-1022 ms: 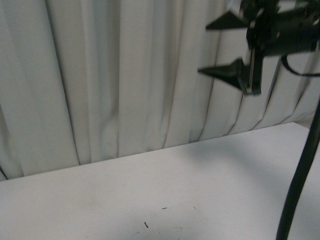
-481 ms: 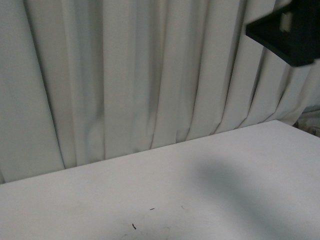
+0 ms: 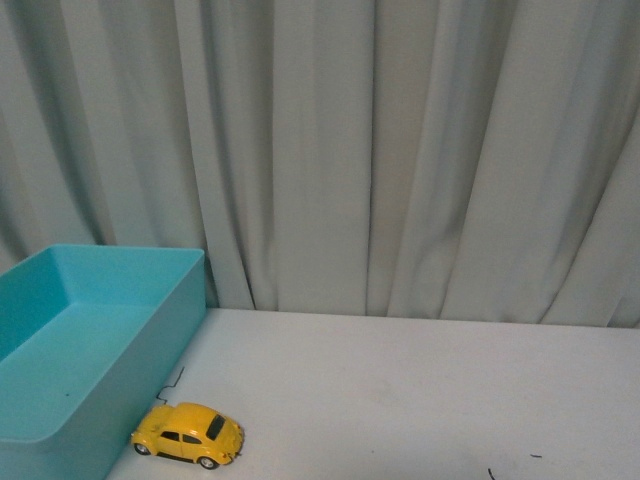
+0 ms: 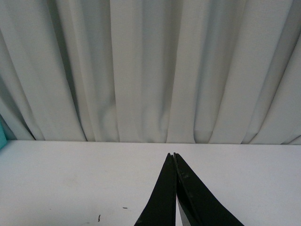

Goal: Wind up and store yellow beetle toy

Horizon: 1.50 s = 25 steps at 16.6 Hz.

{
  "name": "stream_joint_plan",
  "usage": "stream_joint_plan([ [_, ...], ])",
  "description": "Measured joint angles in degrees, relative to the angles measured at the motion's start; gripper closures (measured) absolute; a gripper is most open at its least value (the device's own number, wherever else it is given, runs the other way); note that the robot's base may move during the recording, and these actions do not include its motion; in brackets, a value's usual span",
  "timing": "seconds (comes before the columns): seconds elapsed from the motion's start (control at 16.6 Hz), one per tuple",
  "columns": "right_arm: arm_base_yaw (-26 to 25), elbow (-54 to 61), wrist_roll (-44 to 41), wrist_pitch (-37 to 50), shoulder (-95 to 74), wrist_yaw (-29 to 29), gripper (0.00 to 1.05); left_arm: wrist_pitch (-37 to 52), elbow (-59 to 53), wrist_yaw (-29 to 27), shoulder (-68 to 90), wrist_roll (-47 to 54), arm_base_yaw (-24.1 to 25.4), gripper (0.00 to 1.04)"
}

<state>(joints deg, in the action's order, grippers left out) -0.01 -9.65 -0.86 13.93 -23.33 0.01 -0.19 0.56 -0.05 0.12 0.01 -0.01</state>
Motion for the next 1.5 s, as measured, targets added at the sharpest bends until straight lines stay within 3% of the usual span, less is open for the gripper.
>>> stream_joint_plan([
  [0.96,0.00,9.07,0.00,-4.22,13.64,0.00,1.03,0.00,0.00,0.02,0.00,0.00,0.00,0.07],
  [1.2,0.00,9.03,0.04,-14.01,22.88,0.00,1.03,-0.02,0.00,-0.02,0.00,-0.02,0.00,0.07],
  [1.5,0.00,9.03,0.00,-14.12,23.15,0.02,1.01,0.00,0.00,0.02,0.00,-0.02,0.00,0.07],
])
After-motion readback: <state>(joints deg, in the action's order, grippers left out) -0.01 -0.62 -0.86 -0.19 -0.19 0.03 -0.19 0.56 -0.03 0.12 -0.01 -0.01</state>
